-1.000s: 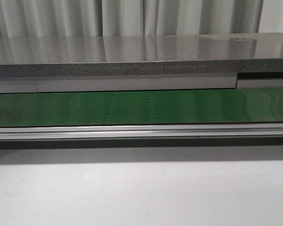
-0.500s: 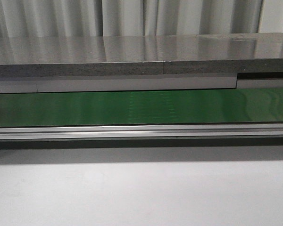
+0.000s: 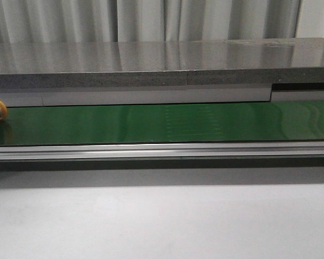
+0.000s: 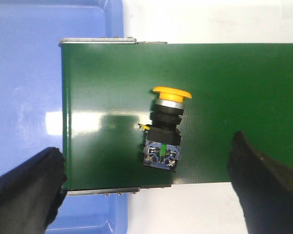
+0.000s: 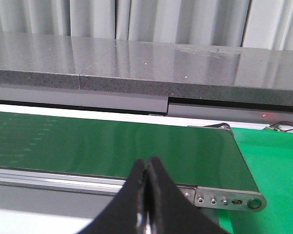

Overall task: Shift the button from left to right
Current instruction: 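Open the left gripper to release the button onto the belt and lift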

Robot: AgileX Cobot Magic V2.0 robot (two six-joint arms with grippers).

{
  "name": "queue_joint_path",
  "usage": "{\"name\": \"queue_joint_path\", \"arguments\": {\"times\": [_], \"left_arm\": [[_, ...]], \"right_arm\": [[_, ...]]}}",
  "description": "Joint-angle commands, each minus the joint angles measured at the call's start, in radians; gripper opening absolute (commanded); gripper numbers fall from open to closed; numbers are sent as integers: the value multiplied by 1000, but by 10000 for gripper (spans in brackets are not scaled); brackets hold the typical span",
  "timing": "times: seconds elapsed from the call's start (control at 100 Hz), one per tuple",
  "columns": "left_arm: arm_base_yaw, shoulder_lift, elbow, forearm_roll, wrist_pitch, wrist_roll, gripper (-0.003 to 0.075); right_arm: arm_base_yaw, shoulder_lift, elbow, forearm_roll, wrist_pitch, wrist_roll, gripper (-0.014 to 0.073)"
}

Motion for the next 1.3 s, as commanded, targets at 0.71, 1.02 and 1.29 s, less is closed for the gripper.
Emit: {"name": "queue_joint_path", "arguments": {"times": [0.71,1.02,1.29], "left_arm": [[-102,-1031,916,-41,-752,52,652],[-165,-1223,1062,-66,-807,52,652],[-165,-1223,1062,-66,-819,52,504]], "right_arm": [[-3,5,-14,-6,-77,-5,-67],[-3,5,-14,-6,-77,-5,-67],[-3,5,-14,-6,-77,-5,-67]]}}
